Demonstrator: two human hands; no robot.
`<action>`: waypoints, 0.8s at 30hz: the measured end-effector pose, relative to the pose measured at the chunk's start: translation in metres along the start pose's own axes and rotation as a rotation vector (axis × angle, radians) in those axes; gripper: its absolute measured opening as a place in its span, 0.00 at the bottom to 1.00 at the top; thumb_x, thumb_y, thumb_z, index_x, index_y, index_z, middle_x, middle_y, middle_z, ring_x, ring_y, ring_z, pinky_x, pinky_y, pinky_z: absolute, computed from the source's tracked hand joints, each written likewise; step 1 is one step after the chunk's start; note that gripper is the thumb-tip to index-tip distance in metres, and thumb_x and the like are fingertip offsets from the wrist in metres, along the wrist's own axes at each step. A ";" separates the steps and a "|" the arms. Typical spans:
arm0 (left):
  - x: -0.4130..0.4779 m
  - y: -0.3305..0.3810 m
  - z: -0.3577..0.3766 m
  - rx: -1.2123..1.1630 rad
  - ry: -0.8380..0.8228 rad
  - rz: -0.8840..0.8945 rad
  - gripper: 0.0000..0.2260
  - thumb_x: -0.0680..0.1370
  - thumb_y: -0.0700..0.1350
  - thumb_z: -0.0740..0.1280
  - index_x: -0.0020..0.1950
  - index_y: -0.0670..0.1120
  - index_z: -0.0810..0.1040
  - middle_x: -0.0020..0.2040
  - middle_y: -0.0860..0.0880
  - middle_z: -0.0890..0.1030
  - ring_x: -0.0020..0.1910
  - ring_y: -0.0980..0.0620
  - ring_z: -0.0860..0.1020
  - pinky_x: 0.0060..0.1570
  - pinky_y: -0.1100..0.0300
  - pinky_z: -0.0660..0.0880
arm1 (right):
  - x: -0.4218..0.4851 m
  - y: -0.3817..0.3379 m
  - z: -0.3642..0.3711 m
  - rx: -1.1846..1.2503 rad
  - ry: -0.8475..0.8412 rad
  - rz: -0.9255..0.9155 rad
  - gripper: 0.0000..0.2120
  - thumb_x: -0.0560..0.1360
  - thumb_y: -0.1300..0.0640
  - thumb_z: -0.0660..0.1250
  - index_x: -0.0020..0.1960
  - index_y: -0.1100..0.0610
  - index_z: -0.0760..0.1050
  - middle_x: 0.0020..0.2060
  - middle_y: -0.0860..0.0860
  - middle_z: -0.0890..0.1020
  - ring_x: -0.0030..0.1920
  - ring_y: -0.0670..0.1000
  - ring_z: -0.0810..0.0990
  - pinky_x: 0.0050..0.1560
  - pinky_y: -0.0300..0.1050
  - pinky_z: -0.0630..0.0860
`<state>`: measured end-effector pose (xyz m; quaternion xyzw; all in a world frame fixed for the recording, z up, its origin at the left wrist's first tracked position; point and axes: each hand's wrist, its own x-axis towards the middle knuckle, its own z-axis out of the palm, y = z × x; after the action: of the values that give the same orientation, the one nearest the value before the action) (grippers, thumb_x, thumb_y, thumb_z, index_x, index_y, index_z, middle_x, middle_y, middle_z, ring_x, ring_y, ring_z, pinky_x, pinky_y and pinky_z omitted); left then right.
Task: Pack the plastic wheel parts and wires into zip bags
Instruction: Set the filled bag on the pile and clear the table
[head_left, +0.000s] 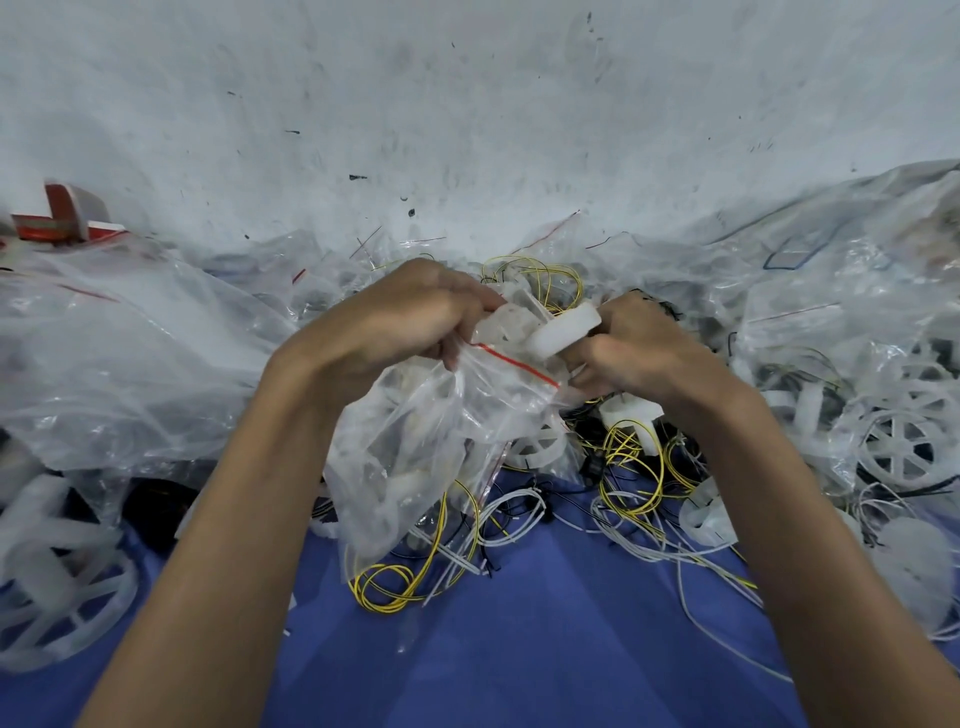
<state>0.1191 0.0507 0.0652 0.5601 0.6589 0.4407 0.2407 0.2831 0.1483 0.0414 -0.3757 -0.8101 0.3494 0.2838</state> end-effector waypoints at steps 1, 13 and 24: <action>-0.001 0.001 0.000 -0.022 0.003 0.001 0.19 0.70 0.30 0.58 0.38 0.52 0.82 0.34 0.45 0.80 0.23 0.59 0.70 0.24 0.70 0.65 | -0.001 0.000 -0.001 0.020 -0.004 0.006 0.03 0.69 0.66 0.67 0.37 0.64 0.78 0.24 0.46 0.80 0.28 0.46 0.82 0.36 0.47 0.81; -0.013 0.008 -0.002 -0.082 -0.040 0.054 0.19 0.63 0.37 0.59 0.46 0.52 0.84 0.43 0.39 0.83 0.35 0.50 0.75 0.34 0.62 0.68 | -0.007 -0.005 -0.011 0.138 -0.095 0.010 0.10 0.72 0.67 0.66 0.35 0.56 0.79 0.26 0.45 0.82 0.30 0.44 0.82 0.31 0.31 0.75; -0.018 0.028 0.016 0.532 0.069 0.191 0.17 0.74 0.45 0.65 0.62 0.54 0.77 0.59 0.54 0.78 0.46 0.56 0.72 0.45 0.67 0.65 | -0.013 -0.021 0.009 -0.545 0.098 -0.202 0.07 0.67 0.61 0.65 0.34 0.60 0.81 0.30 0.58 0.82 0.37 0.56 0.81 0.37 0.44 0.76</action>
<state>0.1515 0.0382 0.0777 0.6478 0.7034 0.2918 0.0201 0.2757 0.1251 0.0498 -0.3720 -0.8927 0.0703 0.2446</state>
